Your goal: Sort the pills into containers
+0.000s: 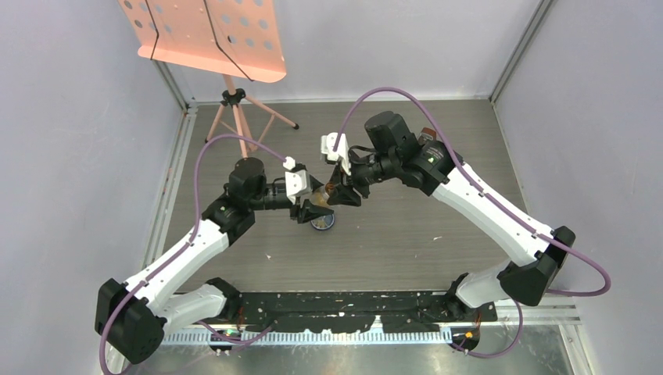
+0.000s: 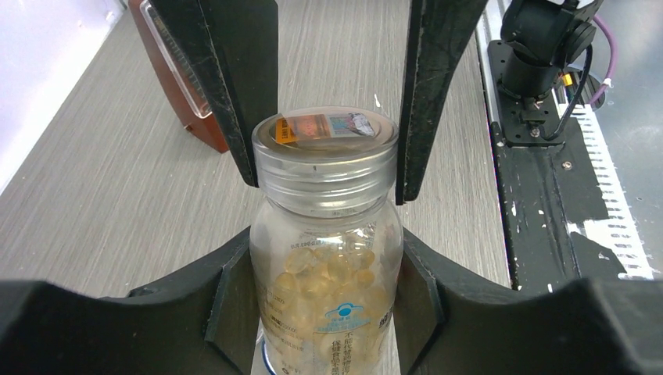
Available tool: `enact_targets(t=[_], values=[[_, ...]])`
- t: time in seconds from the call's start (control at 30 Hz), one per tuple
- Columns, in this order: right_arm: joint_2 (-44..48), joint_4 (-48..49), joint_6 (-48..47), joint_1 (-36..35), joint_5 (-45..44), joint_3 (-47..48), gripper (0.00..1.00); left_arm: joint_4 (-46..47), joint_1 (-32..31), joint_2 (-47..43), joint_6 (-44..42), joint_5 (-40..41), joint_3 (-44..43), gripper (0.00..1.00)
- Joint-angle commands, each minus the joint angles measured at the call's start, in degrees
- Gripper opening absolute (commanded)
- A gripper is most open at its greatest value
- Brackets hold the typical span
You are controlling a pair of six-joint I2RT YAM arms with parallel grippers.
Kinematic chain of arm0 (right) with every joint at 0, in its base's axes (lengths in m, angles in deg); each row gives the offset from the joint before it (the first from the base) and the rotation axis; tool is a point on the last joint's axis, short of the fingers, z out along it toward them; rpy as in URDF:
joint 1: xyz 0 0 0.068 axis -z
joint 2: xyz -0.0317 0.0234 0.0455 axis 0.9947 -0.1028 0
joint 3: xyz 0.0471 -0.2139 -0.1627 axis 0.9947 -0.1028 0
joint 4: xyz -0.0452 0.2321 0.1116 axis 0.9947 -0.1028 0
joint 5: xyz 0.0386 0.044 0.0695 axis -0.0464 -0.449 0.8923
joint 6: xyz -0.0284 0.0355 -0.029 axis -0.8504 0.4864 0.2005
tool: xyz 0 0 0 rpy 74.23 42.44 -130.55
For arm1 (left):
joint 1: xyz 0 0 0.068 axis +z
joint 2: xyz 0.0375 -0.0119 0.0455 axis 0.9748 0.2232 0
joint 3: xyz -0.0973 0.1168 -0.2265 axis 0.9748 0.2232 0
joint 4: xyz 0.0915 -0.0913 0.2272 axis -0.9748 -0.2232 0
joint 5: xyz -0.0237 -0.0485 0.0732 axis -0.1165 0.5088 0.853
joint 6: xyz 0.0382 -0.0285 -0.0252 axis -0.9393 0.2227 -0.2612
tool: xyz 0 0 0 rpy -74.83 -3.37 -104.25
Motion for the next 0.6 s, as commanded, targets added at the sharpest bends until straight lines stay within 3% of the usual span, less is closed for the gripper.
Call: enact_targets(t=[0.0,0.23,0.57], values=[[0.6,3.9,4.9,-0.4,0.5,2.3,0.44,1.1,0.4,-0.8,-0.8,-1.2,-1.6,0.00],[-0.4,2.2,12.8,-0.9,-1.9,2.9,0.39,2.2,0.5,-1.8,-0.2,2.1,-1.8,0.00],[0.6,5.6,21.8,-4.4,-12.7,-1.5,0.47,5.8,0.8,-1.7,2.9,2.2,-2.5,0.00]])
